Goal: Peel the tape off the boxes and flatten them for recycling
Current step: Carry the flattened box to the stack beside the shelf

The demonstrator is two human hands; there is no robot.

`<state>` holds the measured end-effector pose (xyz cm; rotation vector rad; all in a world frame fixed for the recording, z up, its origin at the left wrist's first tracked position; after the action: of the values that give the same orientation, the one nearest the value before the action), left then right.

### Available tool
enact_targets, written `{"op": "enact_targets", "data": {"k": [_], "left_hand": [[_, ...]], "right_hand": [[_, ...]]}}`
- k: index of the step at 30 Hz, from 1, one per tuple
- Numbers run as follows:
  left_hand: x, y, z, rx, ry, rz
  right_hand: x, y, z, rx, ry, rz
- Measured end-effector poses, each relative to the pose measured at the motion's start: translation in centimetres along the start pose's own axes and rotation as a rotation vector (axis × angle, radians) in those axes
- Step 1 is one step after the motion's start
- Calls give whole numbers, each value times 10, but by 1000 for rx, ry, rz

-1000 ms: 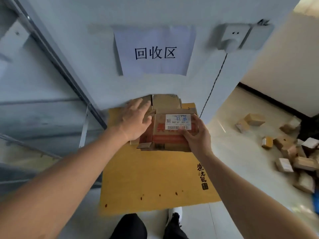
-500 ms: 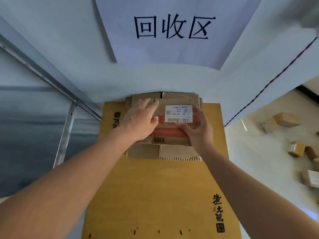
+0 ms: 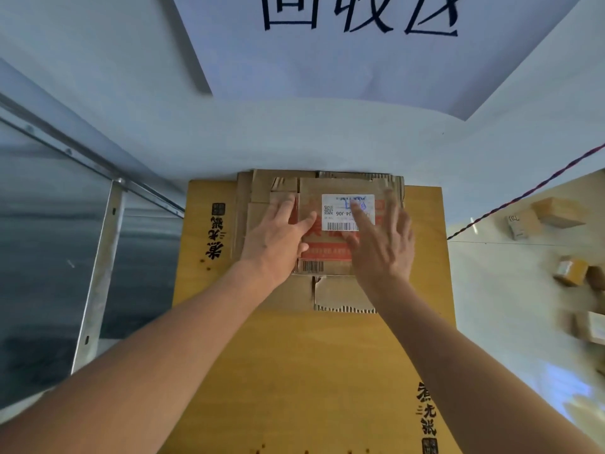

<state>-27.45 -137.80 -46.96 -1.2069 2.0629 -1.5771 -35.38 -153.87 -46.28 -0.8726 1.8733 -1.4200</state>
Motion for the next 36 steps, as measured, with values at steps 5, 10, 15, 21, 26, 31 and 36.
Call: {"op": "enact_targets", "data": {"k": [5, 10, 15, 21, 26, 31, 36], "left_hand": [[5, 1, 5, -50, -13, 15], [5, 3, 14, -86, 13, 83], [11, 0, 21, -122, 20, 144], [11, 5, 19, -103, 26, 171], [6, 10, 11, -93, 32, 137], [7, -6, -7, -38, 86, 71], [12, -45, -18, 0, 156, 60]], "right_hand": [[-17, 12, 5, -245, -113, 29], [-20, 14, 12, -306, -133, -72], [-22, 15, 8, -320, -135, -98], [-24, 24, 5, -311, -93, -93], [-27, 25, 1, -323, -62, -94], [-30, 6, -7, -224, -24, 17], [-33, -24, -21, -72, -45, 34]]}}
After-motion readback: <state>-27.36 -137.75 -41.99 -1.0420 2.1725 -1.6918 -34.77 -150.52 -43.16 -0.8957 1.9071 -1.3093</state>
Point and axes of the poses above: each hand's wrist, its own z-axis towards the middle knuckle, its own y-axis out of the palm, x = y × z, the point moved 5 cm from there along z, towards the middle knuckle, and after that the axes turned 5 degrees about y, right-handed, at the moved point
